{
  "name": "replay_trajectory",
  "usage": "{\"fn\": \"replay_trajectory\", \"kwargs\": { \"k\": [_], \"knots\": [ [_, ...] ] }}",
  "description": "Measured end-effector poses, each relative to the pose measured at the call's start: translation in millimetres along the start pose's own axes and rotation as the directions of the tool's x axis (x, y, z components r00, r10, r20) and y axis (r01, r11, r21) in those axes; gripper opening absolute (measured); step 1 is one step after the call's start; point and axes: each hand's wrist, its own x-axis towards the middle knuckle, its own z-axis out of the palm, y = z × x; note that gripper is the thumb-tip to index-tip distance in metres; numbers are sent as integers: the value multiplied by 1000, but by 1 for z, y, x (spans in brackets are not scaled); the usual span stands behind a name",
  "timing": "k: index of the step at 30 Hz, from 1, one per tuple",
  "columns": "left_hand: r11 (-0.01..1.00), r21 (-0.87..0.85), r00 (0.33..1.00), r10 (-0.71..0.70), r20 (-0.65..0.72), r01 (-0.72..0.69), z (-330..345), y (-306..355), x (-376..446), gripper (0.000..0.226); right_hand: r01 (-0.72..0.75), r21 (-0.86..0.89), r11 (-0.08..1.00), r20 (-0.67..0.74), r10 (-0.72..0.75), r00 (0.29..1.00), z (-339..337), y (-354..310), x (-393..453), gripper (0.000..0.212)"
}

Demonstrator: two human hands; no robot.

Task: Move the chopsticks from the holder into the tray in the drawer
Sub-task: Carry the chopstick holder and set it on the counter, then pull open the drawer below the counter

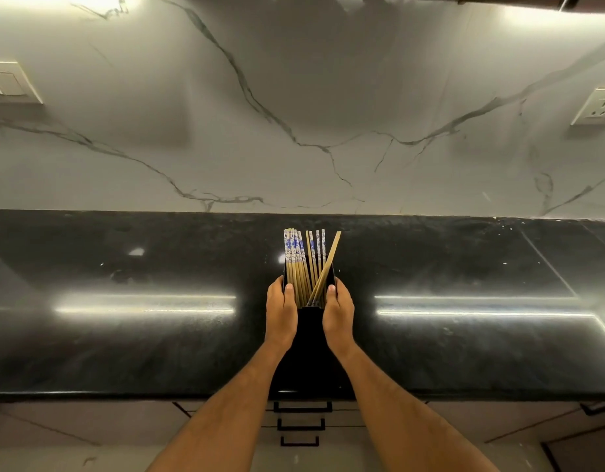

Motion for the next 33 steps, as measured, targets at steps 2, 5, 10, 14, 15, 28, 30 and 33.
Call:
{"fn": "replay_trajectory", "kwargs": {
  "k": [2, 5, 10, 14, 15, 28, 30, 33],
  "knots": [
    [1000, 7, 1000, 11, 22, -11, -4, 1, 1, 40, 3, -21, 1000, 15, -3, 1000, -2, 1, 0, 38],
    [997, 23, 996, 77, 41, -78, -12, 5, -5, 38, 21, -79, 997, 4, -21, 1000, -11, 3, -4, 47],
    [920, 261, 956, 279, 93, -294, -33, 2, -32, 44, 186, -320, 929, 48, -180, 983, -33, 10, -27, 52],
    [787, 439, 895, 433, 109, -434, -54, -4, -68, 41, 381, -484, 788, 153, -353, 923, -56, 18, -61, 50],
    [755, 474, 883, 451, 128, -454, -57, -7, -73, 43, 428, -508, 748, 179, -394, 901, -60, 20, -67, 50],
    [447, 743, 866, 303, 398, -498, -81, -89, -223, 58, 726, -607, 324, 619, -381, 687, -110, 113, -182, 43],
    [441, 761, 880, 238, 411, -475, -79, -103, -229, 56, 711, -632, 308, 645, -298, 703, -108, 128, -184, 41],
    [434, 782, 891, 138, 432, -446, -71, -123, -219, 54, 664, -672, 329, 641, -190, 743, -99, 141, -174, 44]
  ]
}}
